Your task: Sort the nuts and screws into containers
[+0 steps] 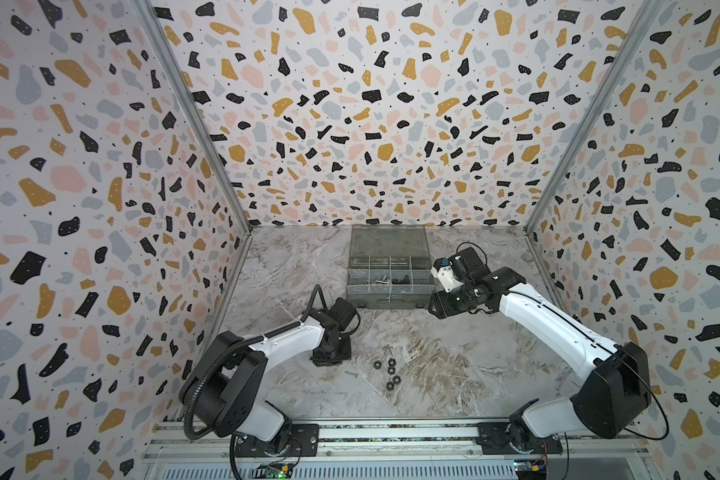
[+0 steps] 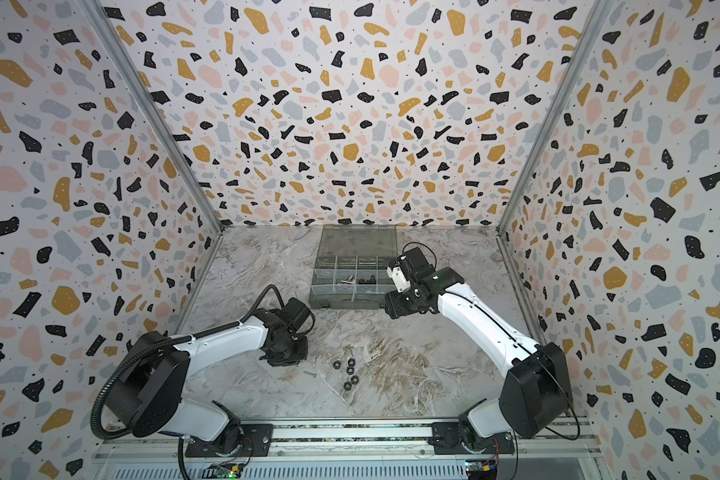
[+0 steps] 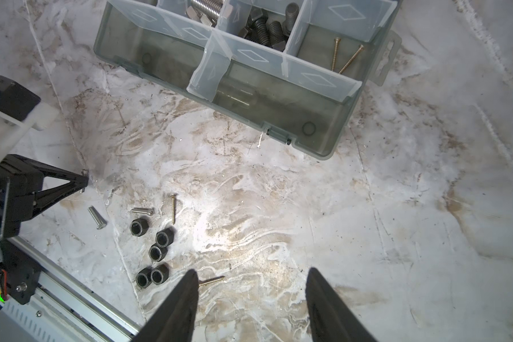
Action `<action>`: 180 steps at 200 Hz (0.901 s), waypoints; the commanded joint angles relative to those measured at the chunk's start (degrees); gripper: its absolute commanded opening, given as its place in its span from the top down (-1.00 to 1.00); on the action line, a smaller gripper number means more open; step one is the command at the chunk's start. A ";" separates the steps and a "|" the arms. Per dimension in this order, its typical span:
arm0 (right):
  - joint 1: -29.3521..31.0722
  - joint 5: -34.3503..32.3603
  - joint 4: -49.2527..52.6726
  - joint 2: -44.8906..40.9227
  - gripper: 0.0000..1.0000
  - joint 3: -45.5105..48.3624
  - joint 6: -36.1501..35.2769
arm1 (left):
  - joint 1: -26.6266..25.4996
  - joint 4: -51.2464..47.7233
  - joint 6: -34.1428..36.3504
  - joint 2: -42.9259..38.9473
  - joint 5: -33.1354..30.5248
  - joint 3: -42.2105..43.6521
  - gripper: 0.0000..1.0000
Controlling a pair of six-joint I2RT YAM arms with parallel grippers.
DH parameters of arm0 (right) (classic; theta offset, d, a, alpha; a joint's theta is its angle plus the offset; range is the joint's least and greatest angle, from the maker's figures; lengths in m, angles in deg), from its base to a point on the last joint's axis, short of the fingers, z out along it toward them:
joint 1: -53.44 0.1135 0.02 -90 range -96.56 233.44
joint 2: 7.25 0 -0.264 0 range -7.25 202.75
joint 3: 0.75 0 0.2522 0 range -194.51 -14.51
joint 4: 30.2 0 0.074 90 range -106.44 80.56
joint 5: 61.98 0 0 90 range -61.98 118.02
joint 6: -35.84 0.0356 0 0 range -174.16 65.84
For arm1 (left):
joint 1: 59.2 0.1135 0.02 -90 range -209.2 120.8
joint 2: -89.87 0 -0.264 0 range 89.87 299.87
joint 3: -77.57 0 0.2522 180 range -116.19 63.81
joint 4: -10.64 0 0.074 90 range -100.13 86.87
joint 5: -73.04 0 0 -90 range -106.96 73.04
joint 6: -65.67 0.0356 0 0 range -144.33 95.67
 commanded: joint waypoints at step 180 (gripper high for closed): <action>-1.93 -5.79 4.52 -1.53 -0.20 -5.45 1.37 | 8.03 -12.37 14.89 34.73 -4.77 -62.19 1.00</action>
